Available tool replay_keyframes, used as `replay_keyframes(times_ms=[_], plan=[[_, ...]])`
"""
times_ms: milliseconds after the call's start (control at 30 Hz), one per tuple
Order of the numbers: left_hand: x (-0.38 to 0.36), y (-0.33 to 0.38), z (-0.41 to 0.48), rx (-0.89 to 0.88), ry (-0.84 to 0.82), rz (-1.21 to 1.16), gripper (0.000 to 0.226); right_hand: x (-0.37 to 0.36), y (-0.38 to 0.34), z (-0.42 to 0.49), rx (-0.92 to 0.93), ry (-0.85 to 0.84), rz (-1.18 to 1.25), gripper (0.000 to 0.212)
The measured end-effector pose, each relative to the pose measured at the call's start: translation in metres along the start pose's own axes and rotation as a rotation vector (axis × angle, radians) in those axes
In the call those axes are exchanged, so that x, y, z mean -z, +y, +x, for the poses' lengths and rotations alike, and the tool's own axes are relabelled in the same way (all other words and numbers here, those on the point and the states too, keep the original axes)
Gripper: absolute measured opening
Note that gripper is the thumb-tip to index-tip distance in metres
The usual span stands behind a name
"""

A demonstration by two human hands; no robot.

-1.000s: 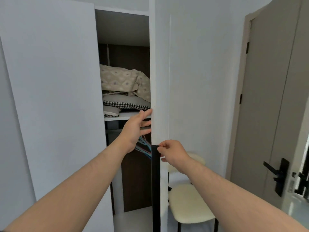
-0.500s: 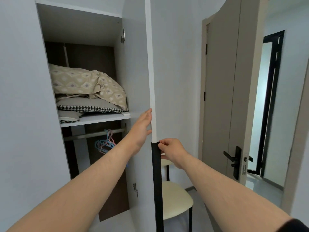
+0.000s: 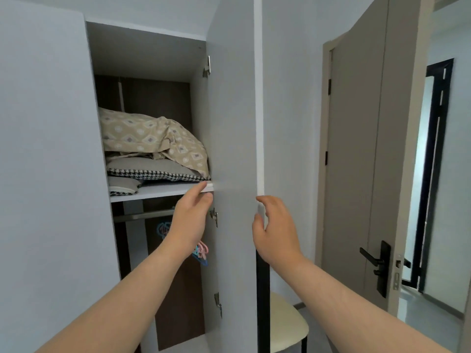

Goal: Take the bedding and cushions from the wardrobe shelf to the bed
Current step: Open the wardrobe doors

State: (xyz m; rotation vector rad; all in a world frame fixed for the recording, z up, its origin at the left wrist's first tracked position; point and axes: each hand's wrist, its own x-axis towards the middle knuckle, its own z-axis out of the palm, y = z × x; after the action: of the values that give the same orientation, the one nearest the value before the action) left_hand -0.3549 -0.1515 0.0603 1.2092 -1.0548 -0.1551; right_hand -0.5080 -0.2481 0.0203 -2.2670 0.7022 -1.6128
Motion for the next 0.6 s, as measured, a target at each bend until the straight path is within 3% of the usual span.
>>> replay_keyframes(times_ms=[67, 133, 367, 600], plan=[[0.035, -0.007, 0.003, -0.049, 0.119, 0.161, 0.044, -0.012, -0.024, 0.007, 0.182, -0.014, -0.057, 0.043], [0.073, -0.012, 0.006, -0.097, 0.196, 0.278, 0.048, -0.033, -0.046, 0.013, 0.251, -0.08, -0.056, 0.046], [0.187, -0.029, 0.019, -0.246, 0.189, 0.7, 0.054, -0.138, -0.087, 0.031, 0.273, -0.221, -0.032, 0.048], [0.282, -0.076, 0.073, -0.175, 0.214, 0.867, 0.065, -0.238, -0.118, 0.062, 0.313, -0.313, -0.078, 0.042]])
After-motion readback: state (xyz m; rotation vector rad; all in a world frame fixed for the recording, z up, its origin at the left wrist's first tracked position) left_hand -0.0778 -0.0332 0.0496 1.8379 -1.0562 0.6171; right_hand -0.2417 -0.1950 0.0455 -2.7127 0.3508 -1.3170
